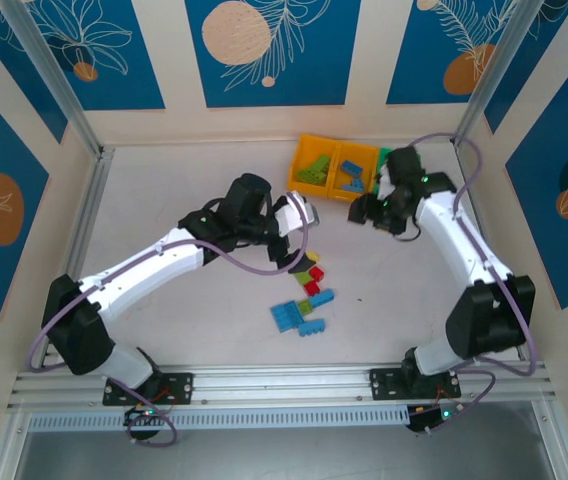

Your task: Sort the legos into containers by color

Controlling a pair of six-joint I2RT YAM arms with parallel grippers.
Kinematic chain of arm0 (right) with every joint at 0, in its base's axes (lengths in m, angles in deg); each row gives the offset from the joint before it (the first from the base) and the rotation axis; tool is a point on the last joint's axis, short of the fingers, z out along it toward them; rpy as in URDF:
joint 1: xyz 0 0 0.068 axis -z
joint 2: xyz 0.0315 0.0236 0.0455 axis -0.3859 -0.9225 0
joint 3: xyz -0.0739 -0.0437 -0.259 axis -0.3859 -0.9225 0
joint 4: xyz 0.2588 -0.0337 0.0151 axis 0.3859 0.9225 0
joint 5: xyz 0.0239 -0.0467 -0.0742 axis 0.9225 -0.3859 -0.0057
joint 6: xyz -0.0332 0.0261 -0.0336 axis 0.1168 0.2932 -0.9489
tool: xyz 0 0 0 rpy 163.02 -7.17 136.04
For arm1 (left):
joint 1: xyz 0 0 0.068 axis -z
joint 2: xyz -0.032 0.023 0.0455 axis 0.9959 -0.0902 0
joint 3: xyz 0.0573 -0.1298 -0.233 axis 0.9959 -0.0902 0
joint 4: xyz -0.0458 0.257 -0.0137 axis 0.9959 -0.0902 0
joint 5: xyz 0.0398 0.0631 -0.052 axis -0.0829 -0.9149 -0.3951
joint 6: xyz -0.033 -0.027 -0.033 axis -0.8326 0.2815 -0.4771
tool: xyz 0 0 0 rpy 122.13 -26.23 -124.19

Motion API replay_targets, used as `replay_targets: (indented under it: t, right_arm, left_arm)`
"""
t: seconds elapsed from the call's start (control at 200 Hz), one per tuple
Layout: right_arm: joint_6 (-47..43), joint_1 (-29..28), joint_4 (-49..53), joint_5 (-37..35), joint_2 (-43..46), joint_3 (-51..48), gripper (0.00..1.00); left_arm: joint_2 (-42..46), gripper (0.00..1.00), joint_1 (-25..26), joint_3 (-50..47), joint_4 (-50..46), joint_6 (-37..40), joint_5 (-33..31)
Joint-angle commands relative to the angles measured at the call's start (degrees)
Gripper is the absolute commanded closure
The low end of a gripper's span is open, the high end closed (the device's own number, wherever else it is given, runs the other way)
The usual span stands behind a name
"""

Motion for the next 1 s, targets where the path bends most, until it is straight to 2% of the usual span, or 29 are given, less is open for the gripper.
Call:
replay_targets:
  t: [0.0,0.15,0.315,0.635,0.825,0.995]
  right_arm:
    - [-1.29,-6.40,0.26,0.96,3.56,-7.05,0.33]
    - [0.40,-16.02,-0.51,-1.65,6.01,-14.39,0.24]
    - [-0.13,-24.06,-3.78,-6.48,2.29,-17.20,0.12]
    - [-0.54,-25.39,-8.83,-4.37,-6.91,-18.22,0.07]
    - [-2.00,-25.34,-9.22,-3.34,-10.63,-17.42,0.11]
    - [0.30,-25.24,-7.98,-7.46,-12.80,-17.07,0.18]
  left_arm:
    - [3.48,0.00,0.86,-1.52,-5.25,8.99,2.67]
    - [5.66,0.00,0.89,-3.84,-6.31,9.64,1.29]
    - [6.76,0.00,0.90,-6.07,-5.10,8.77,0.34]
    - [8.41,0.00,0.90,-8.44,-4.34,6.31,-0.96]
    - [9.48,0.00,0.88,-9.68,-4.33,5.89,-2.39]
    - [9.75,0.00,0.84,-10.17,-3.65,4.95,-3.88]
